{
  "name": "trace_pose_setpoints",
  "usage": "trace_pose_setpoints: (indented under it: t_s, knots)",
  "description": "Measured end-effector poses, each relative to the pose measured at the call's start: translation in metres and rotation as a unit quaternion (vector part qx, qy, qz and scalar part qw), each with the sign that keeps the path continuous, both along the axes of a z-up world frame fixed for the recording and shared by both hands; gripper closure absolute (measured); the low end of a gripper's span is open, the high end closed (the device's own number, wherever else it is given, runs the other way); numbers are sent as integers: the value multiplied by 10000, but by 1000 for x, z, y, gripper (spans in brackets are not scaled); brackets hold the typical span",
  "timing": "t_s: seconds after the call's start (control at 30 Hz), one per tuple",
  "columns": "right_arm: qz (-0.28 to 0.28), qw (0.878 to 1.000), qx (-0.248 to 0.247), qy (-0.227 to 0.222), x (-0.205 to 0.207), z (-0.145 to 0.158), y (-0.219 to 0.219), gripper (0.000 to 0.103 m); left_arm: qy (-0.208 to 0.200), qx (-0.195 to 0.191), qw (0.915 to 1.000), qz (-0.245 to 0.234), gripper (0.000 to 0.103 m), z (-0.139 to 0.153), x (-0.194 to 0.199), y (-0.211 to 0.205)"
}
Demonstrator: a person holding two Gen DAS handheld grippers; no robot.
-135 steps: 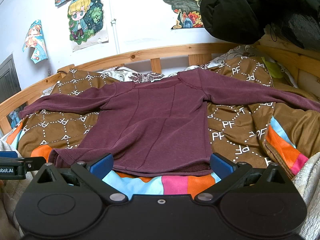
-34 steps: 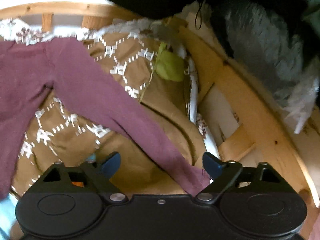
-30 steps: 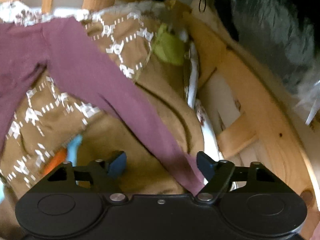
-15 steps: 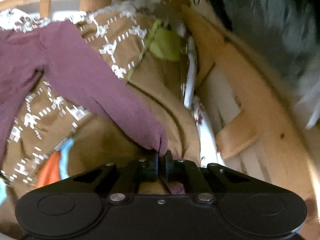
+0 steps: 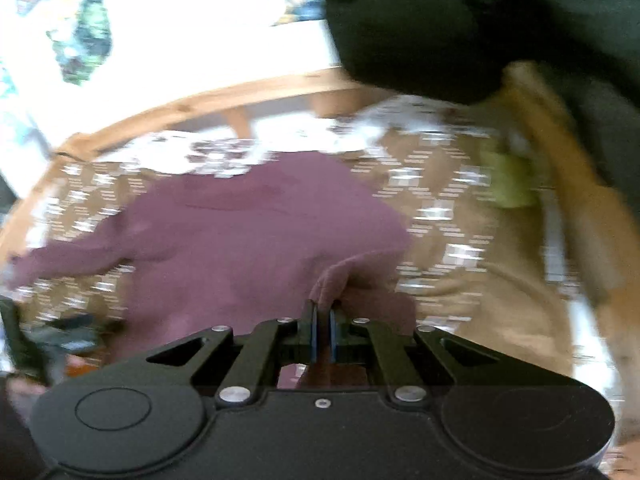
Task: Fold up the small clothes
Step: 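Carry the held sleeve across the shirt body and open the right gripper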
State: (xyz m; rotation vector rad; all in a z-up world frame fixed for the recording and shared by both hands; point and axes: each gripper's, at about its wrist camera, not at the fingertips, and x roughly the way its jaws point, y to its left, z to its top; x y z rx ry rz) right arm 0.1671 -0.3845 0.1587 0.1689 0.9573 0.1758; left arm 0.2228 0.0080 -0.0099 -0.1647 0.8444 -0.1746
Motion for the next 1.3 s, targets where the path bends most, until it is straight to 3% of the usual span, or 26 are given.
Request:
trace_pose_setpoints:
  t_s: [0.23,0.47,0.6,0.73,0.77,0.83,0.93,1.07,1.13,1.3]
  knots:
    - [1024,9935,427,253,34,-29,124,98,15,-440,9987,255,1,9,-1,26]
    - [1515,9864,518,362,63,-90,212,95,75,-732,9950,678,1,8,5,51]
    - [1449,9861,753,299,69,-111,216,74,190,-944,9906,967,1,4,9,66]
    - [1327,9887,693,93,60,-116,189,45,281,-964,9898,1015,1,-2,15,67]
    - [1274,9902,564,-11,55,-117,179,42,300,-926,9904,978,1,-3,15,65]
    - [1190,9924,159,-276,46,-118,161,26,347,-780,9924,884,1,-7,18,57]
    - [1090,9873,-894,-733,33,-131,139,17,479,-460,9948,777,1,-17,24,42]
    - [1078,9576,-2481,-991,26,-172,123,15,755,-7,9945,725,1,-36,39,21]
    - [1176,9403,-3014,-1054,28,-194,120,15,849,207,9934,742,1,-45,46,13]
    - [1405,9133,-3577,-1345,44,-234,124,22,841,426,9926,760,1,-61,62,-1]
